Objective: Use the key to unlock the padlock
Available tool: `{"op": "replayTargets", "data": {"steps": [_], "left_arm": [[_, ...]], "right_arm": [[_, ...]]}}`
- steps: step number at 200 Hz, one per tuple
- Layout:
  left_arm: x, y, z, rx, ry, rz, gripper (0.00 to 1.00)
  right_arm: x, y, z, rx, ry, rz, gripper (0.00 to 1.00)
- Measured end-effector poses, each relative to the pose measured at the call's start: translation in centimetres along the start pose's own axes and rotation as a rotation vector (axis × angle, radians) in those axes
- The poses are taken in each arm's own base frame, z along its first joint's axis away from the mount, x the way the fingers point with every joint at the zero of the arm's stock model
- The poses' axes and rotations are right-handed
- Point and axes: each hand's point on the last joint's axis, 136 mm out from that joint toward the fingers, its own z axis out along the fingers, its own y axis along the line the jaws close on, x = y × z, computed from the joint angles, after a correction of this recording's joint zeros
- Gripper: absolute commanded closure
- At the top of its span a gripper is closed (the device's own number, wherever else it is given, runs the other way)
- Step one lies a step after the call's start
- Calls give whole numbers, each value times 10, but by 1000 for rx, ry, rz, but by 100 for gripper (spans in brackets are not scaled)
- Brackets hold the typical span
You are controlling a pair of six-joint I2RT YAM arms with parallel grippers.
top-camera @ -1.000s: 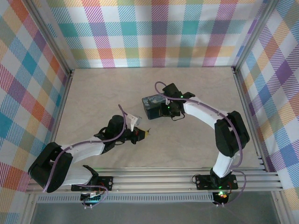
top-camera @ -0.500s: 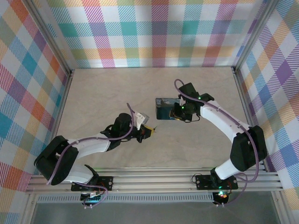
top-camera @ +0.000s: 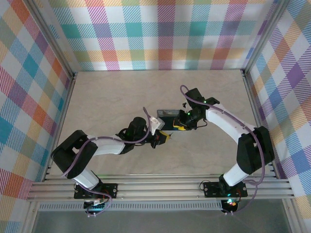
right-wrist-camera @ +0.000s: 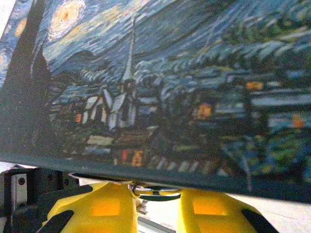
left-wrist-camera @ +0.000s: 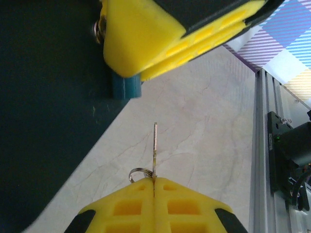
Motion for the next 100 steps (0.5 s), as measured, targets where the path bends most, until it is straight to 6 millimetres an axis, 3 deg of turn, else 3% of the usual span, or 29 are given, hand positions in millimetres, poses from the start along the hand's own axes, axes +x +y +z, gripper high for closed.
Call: {"op": "replayTargets", "data": {"steps": [100], "left_arm": [[-4, 15, 13, -26, -65, -46, 100]], "right_arm": [[-4, 2, 0, -24, 0, 26, 100]]}}
